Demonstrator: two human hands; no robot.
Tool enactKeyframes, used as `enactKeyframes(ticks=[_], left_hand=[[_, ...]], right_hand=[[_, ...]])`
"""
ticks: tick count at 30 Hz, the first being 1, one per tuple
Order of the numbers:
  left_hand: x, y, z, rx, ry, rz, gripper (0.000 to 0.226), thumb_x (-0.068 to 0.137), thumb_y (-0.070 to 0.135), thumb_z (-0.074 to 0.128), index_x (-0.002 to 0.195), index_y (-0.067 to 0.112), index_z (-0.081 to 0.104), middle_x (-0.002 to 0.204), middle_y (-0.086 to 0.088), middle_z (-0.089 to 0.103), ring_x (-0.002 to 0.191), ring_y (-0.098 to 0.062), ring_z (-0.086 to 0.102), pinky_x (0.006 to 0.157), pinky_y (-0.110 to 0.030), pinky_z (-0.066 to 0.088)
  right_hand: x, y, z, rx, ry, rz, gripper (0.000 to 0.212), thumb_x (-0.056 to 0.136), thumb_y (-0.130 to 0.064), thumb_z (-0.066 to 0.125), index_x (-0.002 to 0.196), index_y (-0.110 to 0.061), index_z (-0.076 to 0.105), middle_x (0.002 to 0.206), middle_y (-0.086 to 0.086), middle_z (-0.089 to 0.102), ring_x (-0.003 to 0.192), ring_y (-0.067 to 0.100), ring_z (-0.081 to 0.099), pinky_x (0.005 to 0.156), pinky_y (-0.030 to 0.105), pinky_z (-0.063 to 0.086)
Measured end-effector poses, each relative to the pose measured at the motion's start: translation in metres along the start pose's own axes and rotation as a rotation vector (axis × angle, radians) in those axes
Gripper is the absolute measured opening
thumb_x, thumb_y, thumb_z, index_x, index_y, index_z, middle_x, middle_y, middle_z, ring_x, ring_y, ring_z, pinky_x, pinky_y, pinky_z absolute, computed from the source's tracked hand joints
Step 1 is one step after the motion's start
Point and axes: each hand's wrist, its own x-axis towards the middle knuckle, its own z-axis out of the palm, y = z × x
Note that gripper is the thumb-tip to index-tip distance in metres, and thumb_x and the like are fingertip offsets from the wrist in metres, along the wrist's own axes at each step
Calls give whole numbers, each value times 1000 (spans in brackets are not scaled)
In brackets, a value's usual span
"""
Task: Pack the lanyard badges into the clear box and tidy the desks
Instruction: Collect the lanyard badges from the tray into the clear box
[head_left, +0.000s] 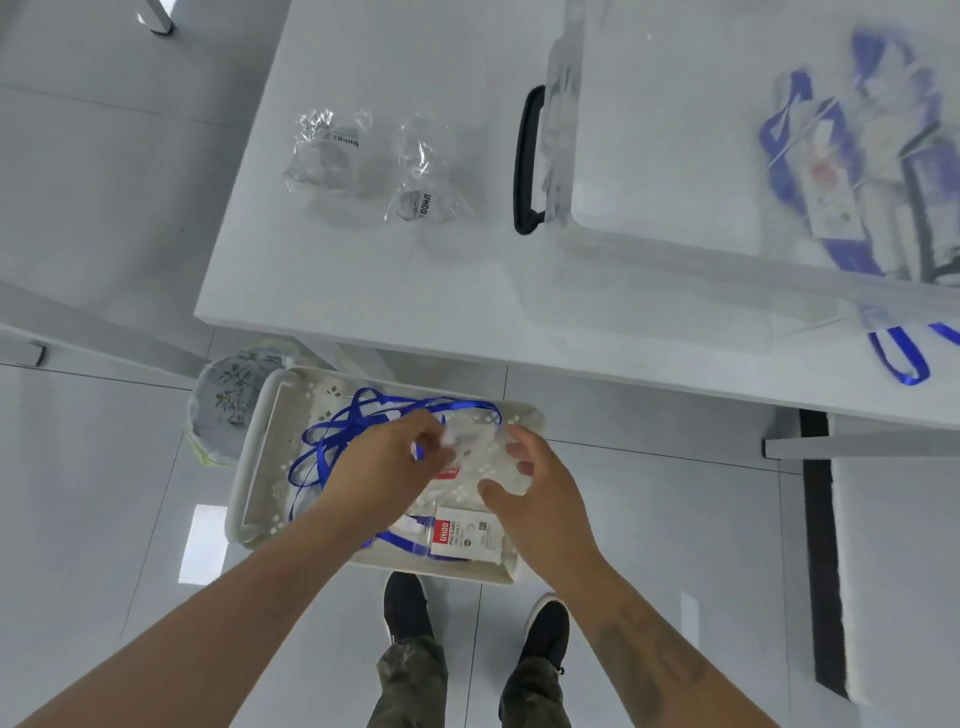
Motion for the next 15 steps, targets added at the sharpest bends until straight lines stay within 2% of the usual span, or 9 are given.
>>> enactKeyframes(ticks=[2,5,8,11,13,15], left_hand=[[-11,9,-15,-323,9,-128,9,91,30,65,96,25,60,87,7,71,70,-13,71,72,-36,61],[-31,26,-36,-721,-77,-263,19,90,17,68,108,17,61,90,-3,77,78,-22,75,80,-42,61],[-50,33,-54,-795,-144,-362,25,88,11,70,111,16,62,91,-6,77,79,-25,76,75,-37,61],[-64,34,-74,-837,-269,-390,28,87,9,70,113,14,64,95,-10,77,75,-24,74,64,-29,59],[-70,36,-84,-999,-315,-419,31,84,9,69,114,11,64,100,-15,75,70,-21,72,61,-27,58],[-75,39,-89,-1129,-301,-431,34,81,10,69,115,9,64,101,-16,75,67,-19,71,58,-25,57]], right_hand=[[-6,-12,-7,175,-36,50,60,85,-34,72,135,-38,39,122,-21,52,103,2,57,64,8,44],[-18,-29,-20,273,-115,39,47,89,-32,68,130,-34,47,118,-17,62,91,-3,63,63,12,51],[-31,-45,-35,292,-171,-12,33,90,-25,67,120,-30,53,112,-8,67,88,2,68,63,17,56],[-42,-60,-50,282,-232,-64,26,89,-25,69,112,-29,58,103,-8,71,89,7,71,70,23,59],[-50,-66,-54,402,-288,-52,23,91,-37,64,111,-26,62,104,-7,73,95,12,71,80,29,59],[-58,-71,-53,638,-320,-2,35,98,-46,46,113,-21,66,106,1,74,99,20,70,91,32,55]])
